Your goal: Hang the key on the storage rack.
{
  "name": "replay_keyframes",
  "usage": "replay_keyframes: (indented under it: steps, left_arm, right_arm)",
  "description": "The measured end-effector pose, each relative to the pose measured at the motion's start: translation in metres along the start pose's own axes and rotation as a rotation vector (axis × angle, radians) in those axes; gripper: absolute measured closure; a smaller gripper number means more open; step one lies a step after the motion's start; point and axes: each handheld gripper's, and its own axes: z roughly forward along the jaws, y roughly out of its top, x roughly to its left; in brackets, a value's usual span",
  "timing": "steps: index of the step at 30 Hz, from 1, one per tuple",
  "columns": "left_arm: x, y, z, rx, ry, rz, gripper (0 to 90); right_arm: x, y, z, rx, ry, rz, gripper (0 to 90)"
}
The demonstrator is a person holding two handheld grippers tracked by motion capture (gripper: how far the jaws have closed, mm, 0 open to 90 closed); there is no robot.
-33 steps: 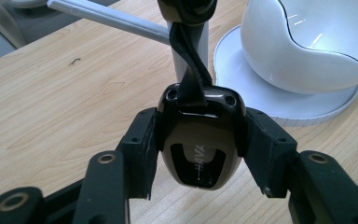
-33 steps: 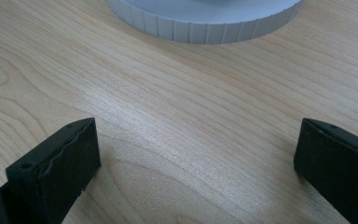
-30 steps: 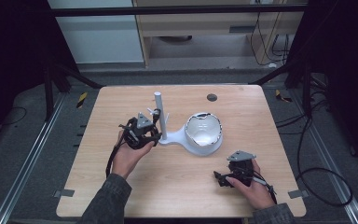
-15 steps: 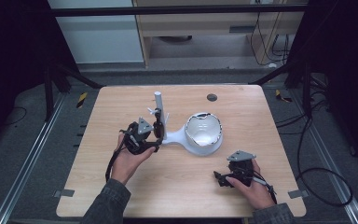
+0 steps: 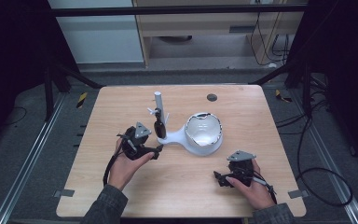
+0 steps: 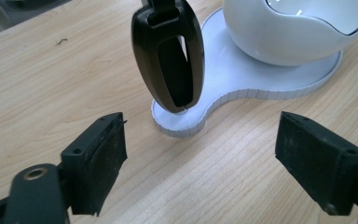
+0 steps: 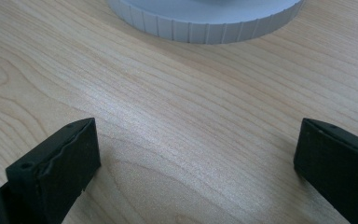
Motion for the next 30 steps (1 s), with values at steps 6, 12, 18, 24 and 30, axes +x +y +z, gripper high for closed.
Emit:
replay_keyframes:
  steps: [6,12,18,24,30]
  left_arm:
    - [-0.002,-0.009,0.0,0.019,-0.021,-0.011,11.1]
    - [-0.002,-0.022,0.0,0.045,-0.041,-0.006,8.4]
    - [0.003,-0.034,-0.005,0.045,-0.023,0.0,7.5]
    - [0.014,-0.049,-0.009,0.057,0.001,-0.005,5.8]
    - [0.024,-0.061,-0.012,0.05,0.021,-0.033,5.8]
  right_arm:
    - [0.0,0.0,0.0,0.0,0.0,0.0,0.6]
    - [0.0,0.0,0.0,0.0,0.0,0.0,0.6]
    - [0.0,0.0,0.0,0.0,0.0,-0.001,0.6]
    - [0.0,0.0,0.0,0.0,0.0,0.0,0.6]
    - [0.0,0.0,0.0,0.0,0.0,0.0,0.6]
